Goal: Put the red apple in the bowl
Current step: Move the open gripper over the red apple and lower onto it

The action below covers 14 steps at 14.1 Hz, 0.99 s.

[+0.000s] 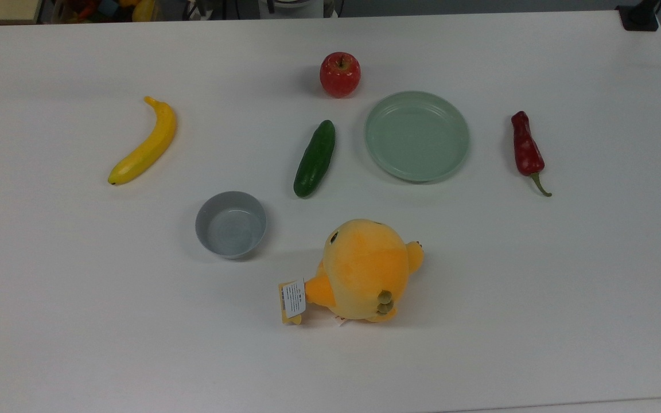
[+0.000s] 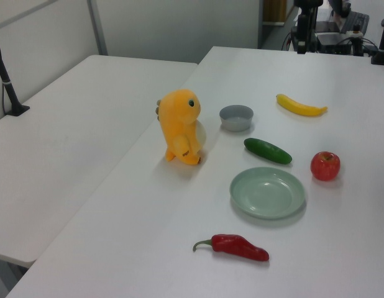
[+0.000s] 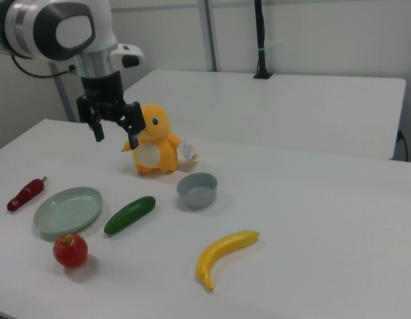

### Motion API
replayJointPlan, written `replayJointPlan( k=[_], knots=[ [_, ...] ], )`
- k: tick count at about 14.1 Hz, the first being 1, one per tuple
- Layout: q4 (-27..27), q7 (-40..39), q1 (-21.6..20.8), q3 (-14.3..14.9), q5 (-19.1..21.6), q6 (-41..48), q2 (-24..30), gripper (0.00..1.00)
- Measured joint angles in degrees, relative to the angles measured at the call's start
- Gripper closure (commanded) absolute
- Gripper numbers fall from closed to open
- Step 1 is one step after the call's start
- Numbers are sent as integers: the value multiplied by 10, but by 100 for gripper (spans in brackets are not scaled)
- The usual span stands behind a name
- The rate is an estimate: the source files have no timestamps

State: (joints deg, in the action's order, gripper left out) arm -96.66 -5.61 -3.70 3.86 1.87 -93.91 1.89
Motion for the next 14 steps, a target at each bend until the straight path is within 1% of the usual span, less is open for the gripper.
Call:
replayJointPlan(
  k=[2,5,9,11,14],
  knots=[
    [-53,0,-23,-10,0,-64,9,0],
    [-165,0,-42,-27,0,-117,59,0],
    [-258,0,-70,-29,0,-121,109,0],
    [-292,0,-85,-29,0,-127,113,0],
    [-327,0,-103,-30,0,-154,112,0]
  ],
)
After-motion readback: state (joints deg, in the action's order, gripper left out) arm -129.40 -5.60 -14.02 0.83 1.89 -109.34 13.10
